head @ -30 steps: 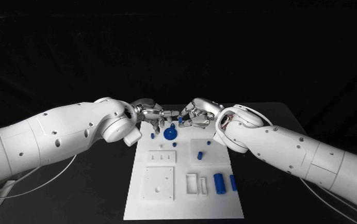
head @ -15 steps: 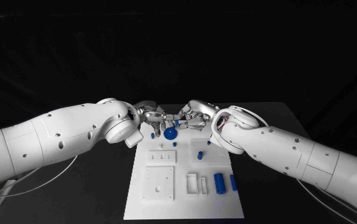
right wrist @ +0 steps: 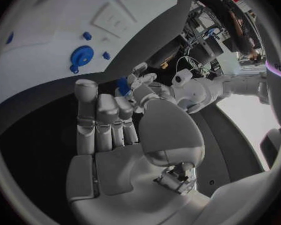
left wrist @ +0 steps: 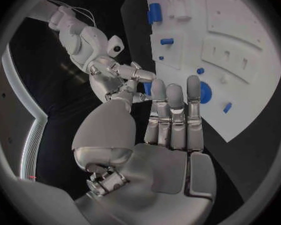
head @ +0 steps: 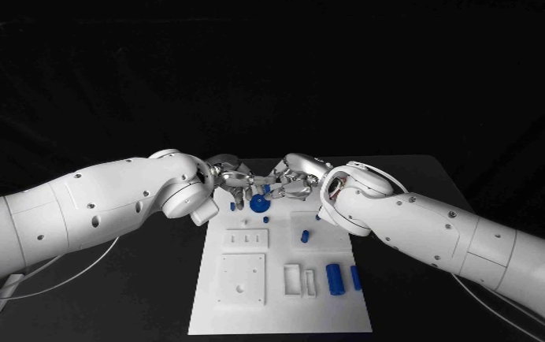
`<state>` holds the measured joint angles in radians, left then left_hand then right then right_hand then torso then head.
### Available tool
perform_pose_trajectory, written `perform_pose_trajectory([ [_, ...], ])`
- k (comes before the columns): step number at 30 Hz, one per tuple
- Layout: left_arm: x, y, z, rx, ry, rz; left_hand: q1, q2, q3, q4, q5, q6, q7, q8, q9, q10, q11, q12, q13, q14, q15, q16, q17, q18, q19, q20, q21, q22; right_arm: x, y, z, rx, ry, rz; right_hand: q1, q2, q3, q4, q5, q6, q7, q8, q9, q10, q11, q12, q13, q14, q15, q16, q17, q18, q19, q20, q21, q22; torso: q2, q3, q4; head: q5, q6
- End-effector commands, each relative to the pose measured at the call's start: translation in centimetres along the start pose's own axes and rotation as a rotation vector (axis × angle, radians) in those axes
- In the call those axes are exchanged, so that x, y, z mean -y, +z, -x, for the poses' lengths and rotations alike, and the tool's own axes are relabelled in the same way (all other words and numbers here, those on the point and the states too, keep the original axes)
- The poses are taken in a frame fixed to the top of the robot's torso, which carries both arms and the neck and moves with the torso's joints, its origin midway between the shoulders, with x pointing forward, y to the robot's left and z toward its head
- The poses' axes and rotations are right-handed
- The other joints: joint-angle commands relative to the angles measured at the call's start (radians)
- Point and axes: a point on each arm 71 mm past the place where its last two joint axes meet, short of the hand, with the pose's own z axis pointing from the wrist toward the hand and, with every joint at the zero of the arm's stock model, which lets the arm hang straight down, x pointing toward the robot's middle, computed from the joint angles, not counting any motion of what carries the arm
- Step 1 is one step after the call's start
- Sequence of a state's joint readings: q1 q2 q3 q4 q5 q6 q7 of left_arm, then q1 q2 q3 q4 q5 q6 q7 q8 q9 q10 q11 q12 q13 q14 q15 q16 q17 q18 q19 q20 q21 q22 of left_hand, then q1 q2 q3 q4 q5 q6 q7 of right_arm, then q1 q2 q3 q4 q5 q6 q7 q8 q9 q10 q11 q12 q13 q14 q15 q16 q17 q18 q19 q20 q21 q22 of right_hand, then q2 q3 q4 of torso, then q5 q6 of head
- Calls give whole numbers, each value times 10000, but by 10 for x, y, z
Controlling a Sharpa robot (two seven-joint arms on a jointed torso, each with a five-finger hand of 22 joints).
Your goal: Assemble the parts on the task board
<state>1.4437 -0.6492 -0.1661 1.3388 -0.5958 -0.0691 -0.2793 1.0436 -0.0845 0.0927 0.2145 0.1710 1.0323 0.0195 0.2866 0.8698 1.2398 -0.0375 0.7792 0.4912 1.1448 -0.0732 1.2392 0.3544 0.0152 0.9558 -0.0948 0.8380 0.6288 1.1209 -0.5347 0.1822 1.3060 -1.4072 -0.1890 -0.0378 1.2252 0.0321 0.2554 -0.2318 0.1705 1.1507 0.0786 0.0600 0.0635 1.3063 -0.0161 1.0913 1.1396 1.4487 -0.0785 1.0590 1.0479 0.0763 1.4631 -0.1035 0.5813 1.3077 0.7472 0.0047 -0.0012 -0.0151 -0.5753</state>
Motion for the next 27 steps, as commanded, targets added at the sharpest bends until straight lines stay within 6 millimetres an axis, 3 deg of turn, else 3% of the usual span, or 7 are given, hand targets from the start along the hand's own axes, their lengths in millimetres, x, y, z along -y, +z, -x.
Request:
perform_pose_trajectory([
  [1,1,1,-1,8,200,126,0,118,-19,-91,-60,-18,42,-63,-54,-62,-1,-48,-15,-54,-11,40,-20,-71,12,35,-58,24,-2,0,-1,-139,-110,2,48,-58,23,35,64,33,-16,23,17,19,-50,10,10,5,-93,-61,-4,49,528,-51,-12,520,1,5,12,-11,-16],
  [11,1,2,-2,-15,426,309,66,262,-124,-334,-62,-9,48,-72,-170,-56,0,-46,-26,-51,-11,46,-47,-71,30,35,-114,93,-4,1,-3,-195,-110,17,43,-60,20,48,71,31,-16,23,17,19,-53,9,12,5,-94,-63,-5,51,529,-51,3,520,12,8,3,-9,-23],
  [27,2,3,-4,-46,480,357,254,1044,-550,-1094,24,-5,16,-38,-239,-37,-29,-40,-28,-19,-34,61,-61,-78,88,15,-220,257,-5,2,-5,-335,-137,-1,40,-73,12,79,115,24,-17,24,17,22,-58,15,23,5,-94,-69,-9,57,531,-50,36,519,19,11,1,-15,-95],
])
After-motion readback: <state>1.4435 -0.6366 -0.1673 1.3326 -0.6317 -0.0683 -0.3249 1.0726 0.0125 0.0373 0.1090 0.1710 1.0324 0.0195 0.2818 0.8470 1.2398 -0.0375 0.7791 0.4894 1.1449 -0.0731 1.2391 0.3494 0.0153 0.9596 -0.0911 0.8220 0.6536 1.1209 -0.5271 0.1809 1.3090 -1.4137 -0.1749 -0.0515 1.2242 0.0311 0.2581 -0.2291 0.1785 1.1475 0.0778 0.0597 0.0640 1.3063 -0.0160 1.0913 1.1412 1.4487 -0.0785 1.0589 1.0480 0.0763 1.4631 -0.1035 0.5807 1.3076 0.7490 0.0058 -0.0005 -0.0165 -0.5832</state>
